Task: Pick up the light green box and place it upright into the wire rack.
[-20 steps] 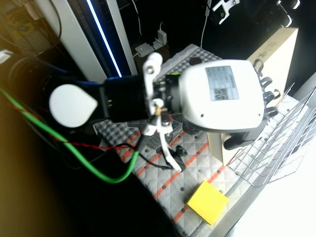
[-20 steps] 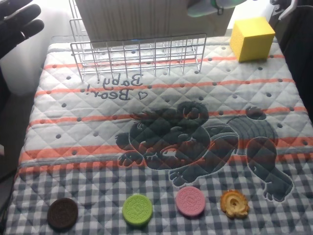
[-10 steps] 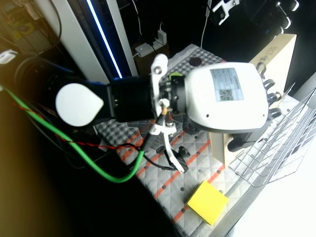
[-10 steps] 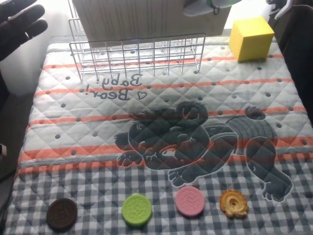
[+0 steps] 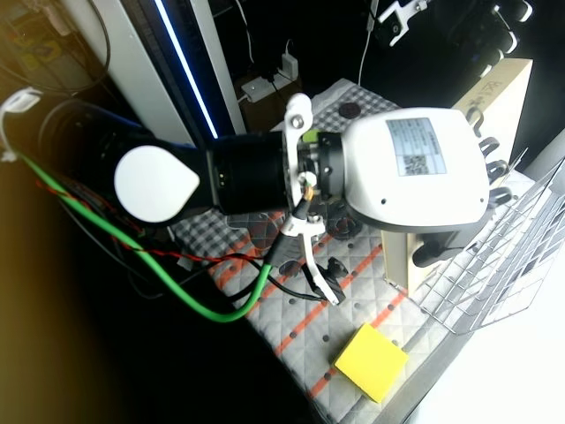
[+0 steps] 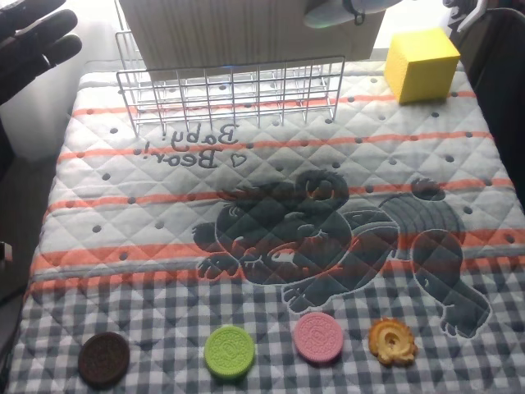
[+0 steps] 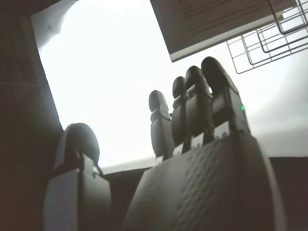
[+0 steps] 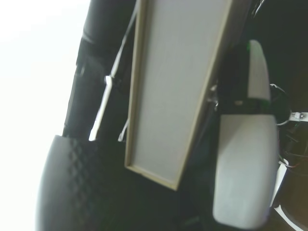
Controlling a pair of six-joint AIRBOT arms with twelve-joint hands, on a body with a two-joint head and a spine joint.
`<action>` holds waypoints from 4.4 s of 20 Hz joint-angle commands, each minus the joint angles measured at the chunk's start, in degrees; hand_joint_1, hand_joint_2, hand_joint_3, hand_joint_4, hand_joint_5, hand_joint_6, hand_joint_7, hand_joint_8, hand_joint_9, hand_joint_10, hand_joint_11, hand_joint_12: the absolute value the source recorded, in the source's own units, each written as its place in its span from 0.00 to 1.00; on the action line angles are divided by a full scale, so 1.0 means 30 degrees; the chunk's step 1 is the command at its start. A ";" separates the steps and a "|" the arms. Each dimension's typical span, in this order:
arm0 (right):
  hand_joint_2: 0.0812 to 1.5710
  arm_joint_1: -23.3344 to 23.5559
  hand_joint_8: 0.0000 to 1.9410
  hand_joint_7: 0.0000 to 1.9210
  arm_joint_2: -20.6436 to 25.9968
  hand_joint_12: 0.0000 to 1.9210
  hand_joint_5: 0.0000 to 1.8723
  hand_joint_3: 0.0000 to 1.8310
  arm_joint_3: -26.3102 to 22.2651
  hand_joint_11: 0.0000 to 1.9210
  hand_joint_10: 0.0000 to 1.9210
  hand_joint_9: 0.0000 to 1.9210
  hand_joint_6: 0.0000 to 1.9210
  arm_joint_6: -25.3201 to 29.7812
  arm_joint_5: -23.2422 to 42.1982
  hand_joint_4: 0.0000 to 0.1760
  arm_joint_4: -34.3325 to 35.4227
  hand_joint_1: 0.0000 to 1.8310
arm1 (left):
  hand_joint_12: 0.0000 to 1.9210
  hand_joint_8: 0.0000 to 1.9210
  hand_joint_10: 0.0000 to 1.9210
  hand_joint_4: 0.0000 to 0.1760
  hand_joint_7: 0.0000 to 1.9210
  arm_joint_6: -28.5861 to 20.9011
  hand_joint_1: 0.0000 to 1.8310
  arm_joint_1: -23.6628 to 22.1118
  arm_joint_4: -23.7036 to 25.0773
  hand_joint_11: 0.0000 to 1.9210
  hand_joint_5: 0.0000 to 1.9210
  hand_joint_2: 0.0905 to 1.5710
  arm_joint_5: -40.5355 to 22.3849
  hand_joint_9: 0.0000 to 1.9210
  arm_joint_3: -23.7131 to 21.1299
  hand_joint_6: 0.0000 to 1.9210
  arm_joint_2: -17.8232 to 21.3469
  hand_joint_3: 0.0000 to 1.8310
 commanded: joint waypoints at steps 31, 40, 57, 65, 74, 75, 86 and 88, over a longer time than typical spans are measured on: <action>0.74 0.0777 0.00 0.73 0.1191 0.27 0.45 0.00 -0.0672 0.71 0.00 0.81 0.61 0.0370 0.3121 0.00 0.2303 0.61 | 0.31 0.00 0.00 0.80 0.16 -0.0171 0.32 -0.0363 -0.0426 0.00 0.23 0.59 -0.2125 0.15 0.0144 0.00 -0.0184 0.00; 0.72 0.0762 0.00 0.73 0.0987 0.23 0.48 0.00 -0.0110 0.73 0.00 0.81 0.56 0.0370 0.2379 0.00 0.2217 0.62 | 0.33 0.00 0.00 0.70 0.16 -0.0171 0.32 -0.0374 -0.0428 0.00 0.23 0.60 -0.2155 0.15 0.0136 0.00 -0.0188 0.00; 0.71 -0.0812 0.09 0.69 -0.0296 0.21 0.49 0.00 0.0780 0.76 0.00 0.82 0.55 0.0376 0.1391 0.00 0.1803 0.63 | 0.35 0.00 0.00 0.77 0.16 -0.0171 0.34 -0.0393 -0.0428 0.00 0.22 0.60 -0.2316 0.15 0.0146 0.00 -0.0207 0.00; 0.71 -0.0885 0.01 0.72 -0.0211 0.24 0.49 0.00 0.0088 0.73 0.00 0.81 0.55 0.0376 0.1636 0.00 0.1517 0.62 | 0.37 0.00 0.00 0.67 0.16 -0.0171 0.32 -0.0389 -0.0464 0.00 0.22 0.61 -0.2335 0.15 0.0140 0.00 -0.0226 0.00; 0.73 0.0611 0.00 0.72 0.0836 0.25 0.46 0.00 -0.0613 0.72 0.00 0.81 0.59 0.0376 0.2472 0.00 0.1530 0.62 | 0.38 0.00 0.00 0.71 0.16 -0.0171 0.32 -0.0391 -0.0464 0.00 0.24 0.60 -0.2218 0.15 0.0171 0.00 -0.0295 0.00; 0.73 0.0769 0.00 0.73 0.0945 0.28 0.46 0.00 -0.0697 0.73 0.01 0.83 0.59 0.0376 0.2562 0.00 0.1532 0.62 | 0.37 0.00 0.00 0.70 0.16 -0.0171 0.33 -0.0391 -0.0464 0.00 0.23 0.60 -0.2218 0.15 0.0169 0.00 -0.0295 0.00; 0.73 0.1144 0.00 0.73 0.1466 0.27 0.47 0.00 -0.1182 0.71 0.00 0.82 0.58 0.0370 0.3278 0.00 0.1543 0.62 | 0.33 0.00 0.00 0.78 0.16 -0.0171 0.31 -0.0388 -0.0492 0.00 0.23 0.60 -0.2167 0.15 0.0138 0.00 -0.0301 0.00; 0.73 0.1142 0.01 0.74 0.1587 0.27 0.47 0.00 -0.1235 0.72 0.00 0.82 0.58 0.0370 0.3280 0.00 0.1543 0.62 | 0.30 0.00 0.00 0.82 0.16 -0.0171 0.32 -0.0384 -0.0492 0.00 0.22 0.60 -0.2136 0.14 0.0131 0.00 -0.0308 0.00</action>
